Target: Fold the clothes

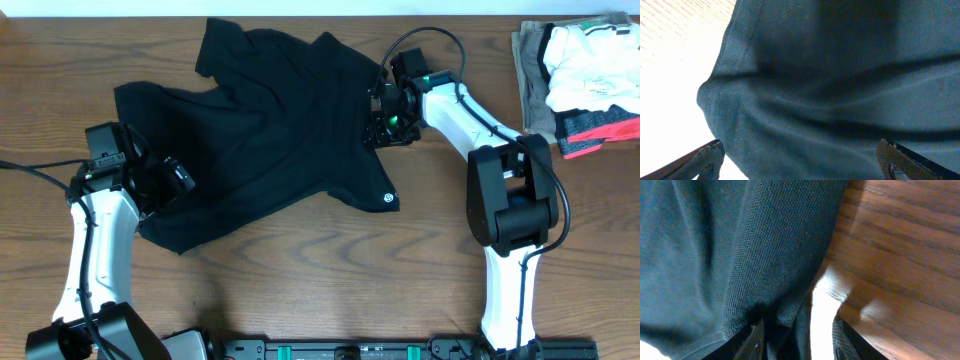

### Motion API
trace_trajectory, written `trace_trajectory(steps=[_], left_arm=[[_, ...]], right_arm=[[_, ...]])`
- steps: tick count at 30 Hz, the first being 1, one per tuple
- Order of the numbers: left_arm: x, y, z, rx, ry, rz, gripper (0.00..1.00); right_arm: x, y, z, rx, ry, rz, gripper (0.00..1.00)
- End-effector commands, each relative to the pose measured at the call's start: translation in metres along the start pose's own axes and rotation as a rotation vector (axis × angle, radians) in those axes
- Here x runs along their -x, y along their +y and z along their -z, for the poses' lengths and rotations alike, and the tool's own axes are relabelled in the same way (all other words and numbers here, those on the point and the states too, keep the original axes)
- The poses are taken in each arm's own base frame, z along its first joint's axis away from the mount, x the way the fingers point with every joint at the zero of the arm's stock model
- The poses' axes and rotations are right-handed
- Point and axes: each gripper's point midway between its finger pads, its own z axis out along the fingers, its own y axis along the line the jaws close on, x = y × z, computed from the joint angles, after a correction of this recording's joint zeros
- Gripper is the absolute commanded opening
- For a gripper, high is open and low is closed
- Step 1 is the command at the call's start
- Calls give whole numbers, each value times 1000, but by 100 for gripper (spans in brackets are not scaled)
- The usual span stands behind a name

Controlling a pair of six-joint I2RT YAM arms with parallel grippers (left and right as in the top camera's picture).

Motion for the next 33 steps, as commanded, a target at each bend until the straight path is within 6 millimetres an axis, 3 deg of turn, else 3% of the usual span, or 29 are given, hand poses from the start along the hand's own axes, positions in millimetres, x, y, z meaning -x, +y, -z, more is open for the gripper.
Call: trace_trajectory(steps=[1,6,12,22,29,33], left_arm=[[1,2,0,11,-4,-19,98],[1,2,0,11,-4,-19,98],[2,1,0,9,-10,-19,98],[2,1,0,8,-10,-19,98],[2,1,0,8,-10,-18,98],[2,1,0,8,-10,-19,98]], right_arm=[[-4,-11,-3,76,21,-38,42],[1,-32,14,160,-9,-88,43],[6,-30,27,288,-45,-60,47],[4,15,7,292,-19,37,50],[4,11,-11,102,-12,11,42],[4,0,-17,-37,-17,2,26]])
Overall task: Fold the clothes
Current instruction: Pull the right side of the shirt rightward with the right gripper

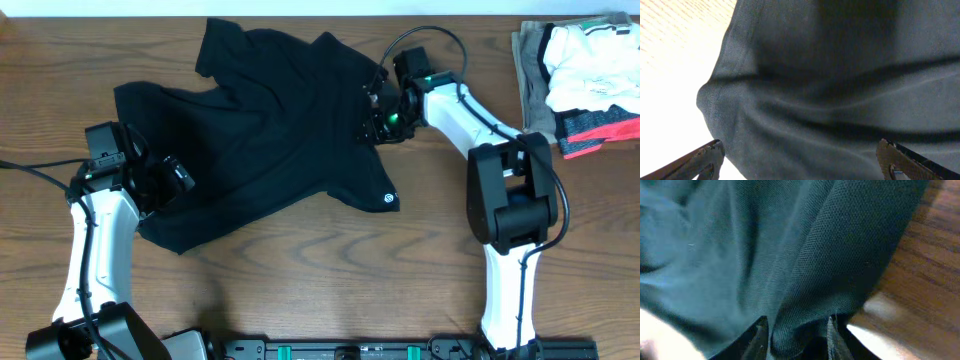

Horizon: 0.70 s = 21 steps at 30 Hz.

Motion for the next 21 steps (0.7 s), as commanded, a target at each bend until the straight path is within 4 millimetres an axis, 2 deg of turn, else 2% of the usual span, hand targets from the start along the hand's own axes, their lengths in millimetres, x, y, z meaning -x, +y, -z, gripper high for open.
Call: trace_trajectory(steps=[1,4,10,17,21], left_arm=[[0,2,0,11,-3,-19,98],[0,2,0,11,-3,-19,98],[0,2,0,11,-3,-19,98],[0,1,0,11,-3,-19,98],[0,1,0,11,-1,-20,98]], right_arm=[[-6,-24,-11,-190,11,-47,19],[-5,-41,-7,-286,-5,-90,1],[-15,-82,13,-377,14,-196,1],[-39,-143,51,-425,60,-373,1],[-61,-167,69,-431,108,-471,1]])
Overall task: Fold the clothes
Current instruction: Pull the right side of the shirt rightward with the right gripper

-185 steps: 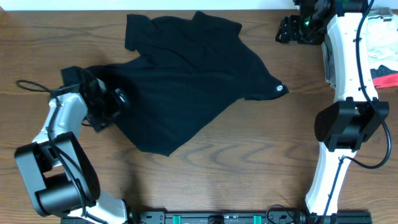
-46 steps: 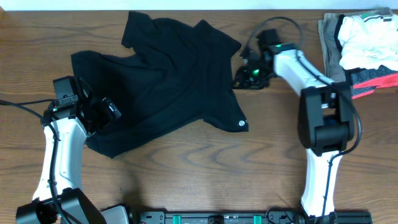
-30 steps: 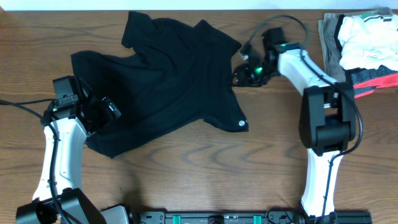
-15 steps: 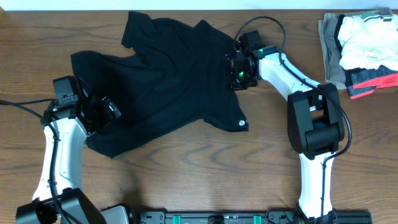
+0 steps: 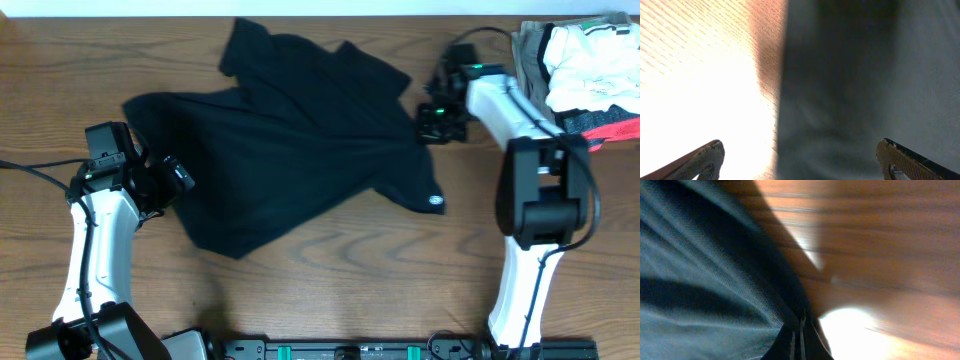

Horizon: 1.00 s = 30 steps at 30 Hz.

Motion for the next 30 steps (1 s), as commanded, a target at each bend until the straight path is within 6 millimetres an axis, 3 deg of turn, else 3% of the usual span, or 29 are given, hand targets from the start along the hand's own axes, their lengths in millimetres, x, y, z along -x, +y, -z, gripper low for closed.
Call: trace_trajectory(steps=[1,7,14,18,24,27,30], left_arm=[[0,1,0,11,-1,-20,98],[-1,1,0,11,0,-20,98],[-1,1,0,12,0,-21,98],[0,1,0,11,0,-24,98],[0,1,0,10,-3,-28,98],[0,1,0,10,-3,-28,98],[0,1,0,10,-3,-28,98]], right_arm=[[-16,-64,-5,-164,70,-112,1],[-56,-84,8,-186,235,-194,1],[-93,-70,19,-209,386,-189,2],[-105,-55,28,-229,419,-147,2],[-106,-34,47,-263,365,-89,2],[-110,-39,56,-328,350,-107,2],[-121,-57,62,-437,347,-158,2]])
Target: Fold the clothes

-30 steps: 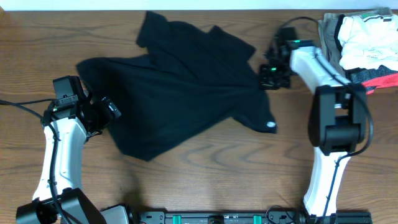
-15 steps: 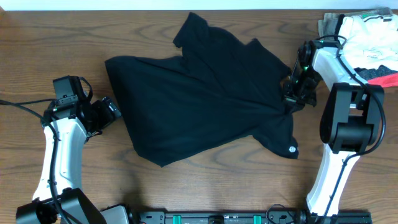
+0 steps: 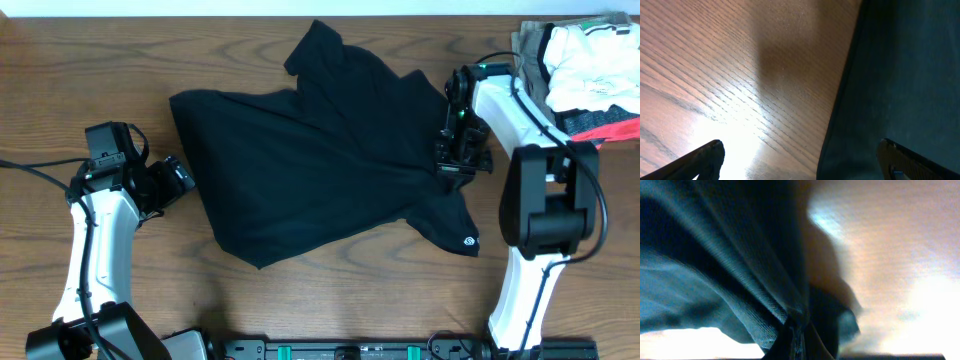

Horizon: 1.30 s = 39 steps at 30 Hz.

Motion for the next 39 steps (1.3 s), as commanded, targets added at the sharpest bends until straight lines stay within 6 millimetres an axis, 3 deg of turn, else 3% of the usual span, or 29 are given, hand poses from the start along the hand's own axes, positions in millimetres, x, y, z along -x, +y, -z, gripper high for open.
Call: trace_trajectory(steps=[1,9,13,17,21,22,24,26,29,30,34,39], left_arm=[[0,1,0,10,-3,-14,98],[3,0,0,6,-13,-13,98],[3,-1,0,5,-16,-14,98],[3,-1,0,4,-16,-14,98],[3,-1,0,4,-16,-14,98],[3,-1,0,4,-16,-14,98],[3,-1,0,4,-16,-14,98],[4,-1,0,4,-17,-14,98],[4,-1,0,4,-17,-14,98],[4,-1,0,4,-17,-14,98],[4,-1,0,3,-20,-14,98],[6,-2,0,0,-27,-15,98]], right_arm=[[-11,-29,1,-131,-28,-112,2],[-25,-62,-21,-124,-14,-208,5],[-15,-66,-20,-100,-48,-213,14],[3,-61,1,-62,-135,-184,23],[23,-56,48,-31,-287,-117,24],[29,-52,63,-18,-344,-86,24],[43,-37,95,35,-467,18,45],[60,-11,126,113,-602,169,73],[83,22,158,190,-769,337,96],[92,30,165,202,-817,376,99],[123,56,174,231,-938,476,99],[164,86,156,270,-1002,559,95]])
